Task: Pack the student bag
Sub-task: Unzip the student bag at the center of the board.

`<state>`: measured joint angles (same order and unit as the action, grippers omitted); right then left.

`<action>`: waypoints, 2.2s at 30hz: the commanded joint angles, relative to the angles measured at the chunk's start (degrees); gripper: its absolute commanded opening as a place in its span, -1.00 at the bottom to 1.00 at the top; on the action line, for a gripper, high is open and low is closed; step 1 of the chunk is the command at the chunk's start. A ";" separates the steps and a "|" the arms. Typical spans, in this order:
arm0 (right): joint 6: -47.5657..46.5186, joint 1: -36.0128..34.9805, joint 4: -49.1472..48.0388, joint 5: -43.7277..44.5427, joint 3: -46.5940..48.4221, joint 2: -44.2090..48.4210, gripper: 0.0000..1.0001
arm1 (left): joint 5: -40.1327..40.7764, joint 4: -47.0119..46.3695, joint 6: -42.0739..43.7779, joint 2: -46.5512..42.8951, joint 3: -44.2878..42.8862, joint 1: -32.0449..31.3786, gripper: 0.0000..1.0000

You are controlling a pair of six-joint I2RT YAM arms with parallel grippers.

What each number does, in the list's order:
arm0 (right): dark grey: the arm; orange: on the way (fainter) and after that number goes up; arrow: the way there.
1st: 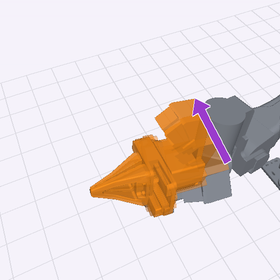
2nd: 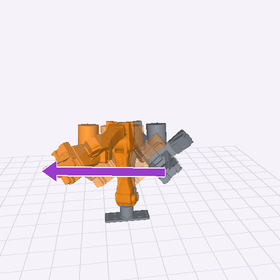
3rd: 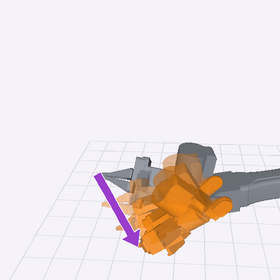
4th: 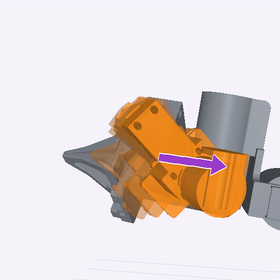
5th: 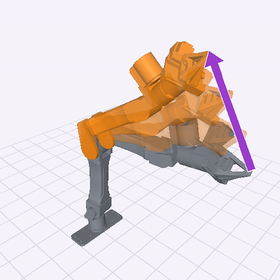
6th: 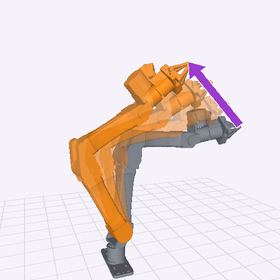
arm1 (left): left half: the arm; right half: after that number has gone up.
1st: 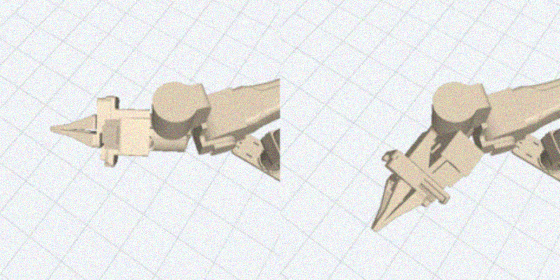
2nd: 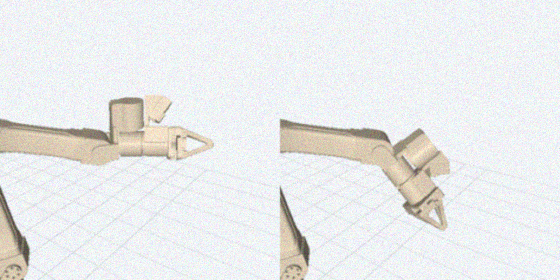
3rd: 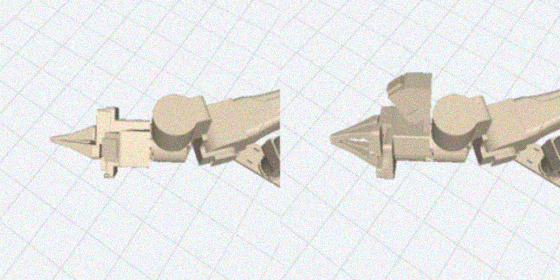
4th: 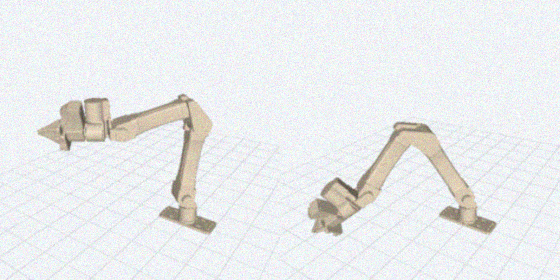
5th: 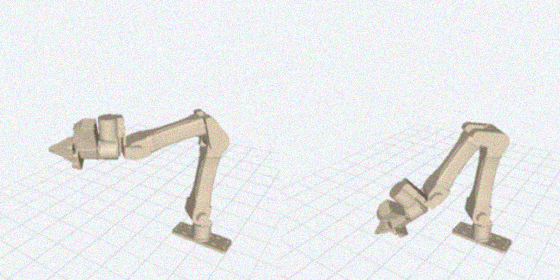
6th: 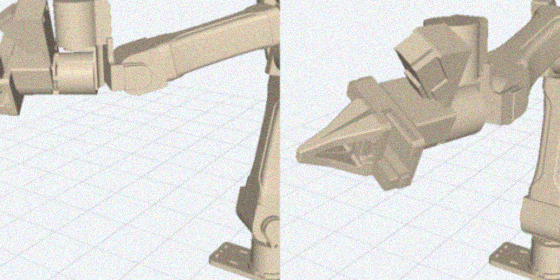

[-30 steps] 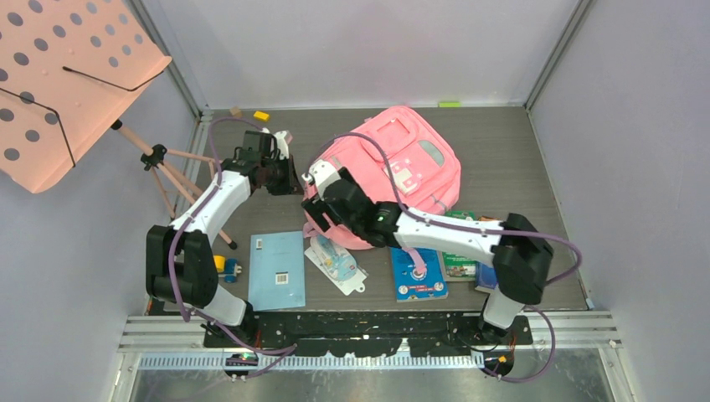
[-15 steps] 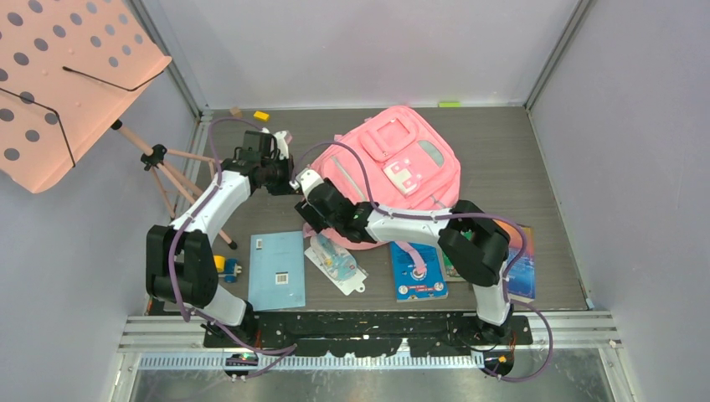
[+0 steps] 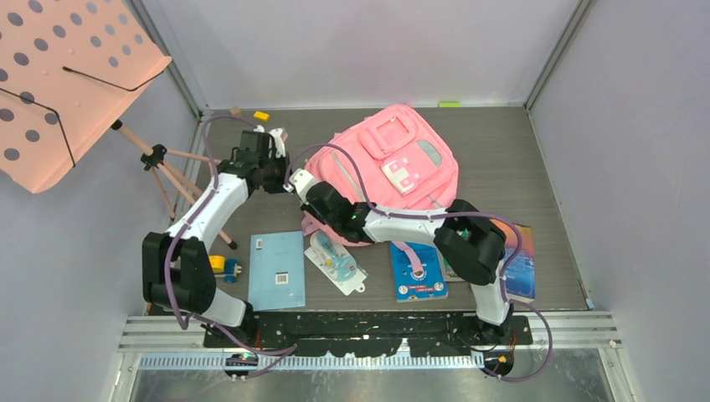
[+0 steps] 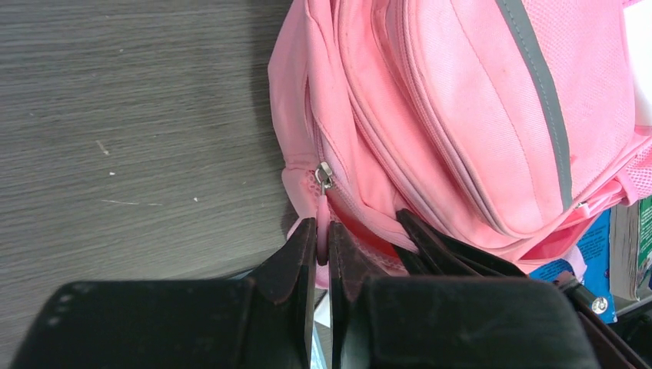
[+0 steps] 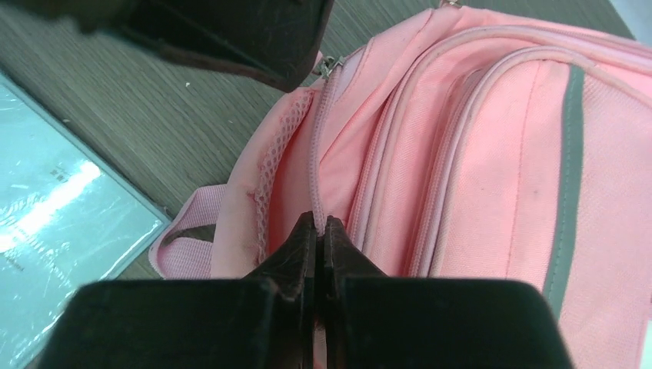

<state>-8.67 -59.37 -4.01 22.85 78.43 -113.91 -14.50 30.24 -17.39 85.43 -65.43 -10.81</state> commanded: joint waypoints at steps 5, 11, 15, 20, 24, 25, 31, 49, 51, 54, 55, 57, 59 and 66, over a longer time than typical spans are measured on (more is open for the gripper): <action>-8.26 0.84 -1.89 -7.22 -3.34 17.53 -0.99 | 6.48 -0.86 1.92 -7.38 0.15 0.57 -1.00; -9.36 0.81 12.85 -11.50 -2.09 25.82 -0.99 | 6.07 -1.05 2.36 -9.58 0.02 0.87 -1.00; -8.39 0.81 17.13 -13.16 -3.60 31.89 -0.99 | 4.10 -1.27 1.83 -8.87 -1.10 1.05 -1.00; -6.30 0.75 23.15 -17.08 -3.56 37.33 -0.99 | -0.52 -2.66 -0.18 -6.99 -2.69 1.05 -1.00; -4.84 0.75 25.56 -20.00 -3.34 41.29 -0.99 | -2.39 -4.76 -1.71 -5.75 -3.47 1.05 -1.00; -4.47 0.75 25.42 -20.75 -3.65 42.82 -0.99 | -2.72 -5.29 -2.07 -5.46 -3.60 1.05 -1.00; -3.95 0.77 21.89 -21.78 -4.62 49.22 -0.99 | -4.57 -6.80 -3.93 -2.00 -4.52 1.05 -1.00; -3.91 0.76 15.69 -26.39 -4.36 55.65 -0.99 | -6.13 -6.96 -3.52 4.95 -5.31 -0.20 -1.00; -4.09 0.75 15.70 -26.12 -4.48 55.53 -0.99 | -5.44 -6.42 -3.01 4.82 -5.51 -0.51 -1.00; -4.16 0.76 15.67 -25.44 -4.97 55.40 -0.99 | -2.48 -4.91 -2.34 2.32 -5.48 -0.83 -1.00; -4.05 0.76 15.89 -25.12 -5.20 55.20 -0.99 | -1.29 -4.86 -1.82 -0.30 -4.87 -0.88 -1.00; -4.00 0.75 16.98 -25.05 -5.43 54.93 -0.99 | 1.94 -6.26 -0.41 -5.67 -2.65 -0.88 -0.80; -3.99 0.75 17.75 -24.82 -6.15 54.74 -0.99 | 3.73 -6.92 1.63 -10.93 -0.72 -0.88 -0.26; -5.21 0.75 15.74 -17.12 -15.11 52.14 -0.99 | 4.09 -4.19 7.13 -22.05 3.05 -0.97 0.45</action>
<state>-13.10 -58.41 21.12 0.12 67.33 -61.69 -11.94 25.50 -14.63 67.44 -64.53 -11.84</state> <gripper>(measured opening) 0.052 0.699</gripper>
